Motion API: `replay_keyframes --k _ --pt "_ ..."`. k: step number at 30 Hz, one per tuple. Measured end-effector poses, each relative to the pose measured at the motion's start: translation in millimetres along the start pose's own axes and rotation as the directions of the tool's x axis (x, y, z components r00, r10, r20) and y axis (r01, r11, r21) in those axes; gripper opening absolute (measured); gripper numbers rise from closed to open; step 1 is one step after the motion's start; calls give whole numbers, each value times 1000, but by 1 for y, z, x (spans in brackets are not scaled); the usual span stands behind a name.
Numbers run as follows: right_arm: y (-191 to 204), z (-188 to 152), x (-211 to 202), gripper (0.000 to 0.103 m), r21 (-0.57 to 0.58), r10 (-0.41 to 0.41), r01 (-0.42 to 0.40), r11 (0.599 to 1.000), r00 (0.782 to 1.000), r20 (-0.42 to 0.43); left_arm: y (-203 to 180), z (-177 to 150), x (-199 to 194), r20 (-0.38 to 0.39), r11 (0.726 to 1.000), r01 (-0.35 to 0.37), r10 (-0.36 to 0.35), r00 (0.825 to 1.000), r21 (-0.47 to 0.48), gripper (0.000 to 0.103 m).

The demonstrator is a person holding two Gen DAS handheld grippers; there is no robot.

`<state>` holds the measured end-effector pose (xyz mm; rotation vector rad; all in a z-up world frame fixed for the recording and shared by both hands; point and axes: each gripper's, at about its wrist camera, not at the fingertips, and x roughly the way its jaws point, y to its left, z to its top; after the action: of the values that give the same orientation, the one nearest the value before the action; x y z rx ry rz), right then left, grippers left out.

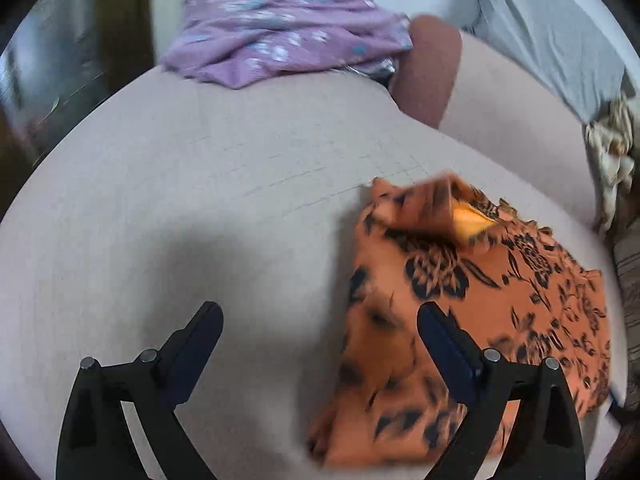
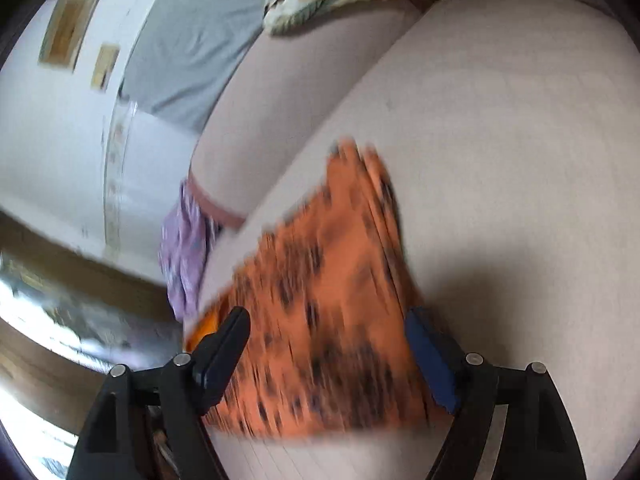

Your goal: Fold small clothes

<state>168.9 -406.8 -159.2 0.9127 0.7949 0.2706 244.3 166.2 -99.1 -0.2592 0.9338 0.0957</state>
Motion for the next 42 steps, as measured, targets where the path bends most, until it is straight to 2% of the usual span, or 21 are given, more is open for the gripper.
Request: replay_keyframes --k 4,6,8,11,15,16,17,18,19,20,23,27,30,34,35,36,37,38,39,40,42 --pt "-13 -63 -10 82 16 -11 13 1000 997 -73 16 -40 -31 14 988 92 -91 996 -123 97" --pt "-15 -69 -11 82 -17 -37 36 999 998 -54 8 -57 -23 -29 979 142 -148 989 -148 97" --pt "-11 -62 2 82 19 -37 38 999 998 -43 -4 -64 -8 -68 980 128 -140 988 -150 97" --pt "-10 -46 21 82 139 -52 58 989 998 -45 -18 -62 -2 -28 987 84 -88 996 -137 98" --pt "0 -32 46 83 219 -93 93 971 996 -12 -29 -43 21 -57 985 53 -63 996 -166 95" --pt "-1 -31 49 83 245 -100 94 965 995 13 -31 -38 23 -49 986 38 -46 998 -159 83" --pt "1 -29 53 80 256 -104 93 962 994 30 -33 -32 26 -50 989 15 -23 998 -145 31" --pt "4 -26 55 59 251 -106 92 964 993 44 -33 -24 32 -91 987 38 -53 994 -155 18" --pt "6 -20 62 44 236 -120 104 966 991 56 -34 -17 32 -103 984 37 -56 993 -175 17" --pt "8 -17 68 17 236 -136 122 964 990 46 -36 -9 28 -100 985 35 -53 994 -170 16" --pt "26 -5 76 15 184 -149 140 973 988 40 -54 11 -12 3 994 66 -66 998 -84 15" --pt "103 16 31 9 19 -80 78 997 985 154 -65 28 -88 148 990 130 -121 982 -50 14" --pt "140 17 -4 9 -55 -40 51 997 980 196 -62 16 -135 208 986 165 -154 966 -38 14" --pt "130 -30 -51 9 -68 -32 44 997 984 174 -32 -49 -152 169 991 128 -121 978 -32 20" --pt "118 -47 -57 13 -70 -54 65 995 987 151 -25 -68 -141 150 996 86 -81 985 -28 38" --pt "103 -67 -57 18 -70 -98 107 992 988 116 -14 -91 -124 103 1000 23 -22 994 -9 70" --pt "82 -88 -52 27 -61 -151 155 986 986 67 0 -113 -98 7 998 -56 56 998 4 78" --pt "55 -108 -44 57 -28 -188 188 982 982 6 14 -130 -76 -93 995 -104 104 990 7 74" --pt "20 -131 -37 65 43 -233 237 971 970 -71 26 -139 -63 -155 994 -112 109 982 -11 71" --pt "-1 -145 -40 60 95 -207 214 972 975 -81 40 -145 -65 -145 996 -60 49 988 -72 71" --pt "-7 -153 -58 60 86 -164 166 982 986 -24 51 -141 -84 -67 986 -92 84 994 -138 71"
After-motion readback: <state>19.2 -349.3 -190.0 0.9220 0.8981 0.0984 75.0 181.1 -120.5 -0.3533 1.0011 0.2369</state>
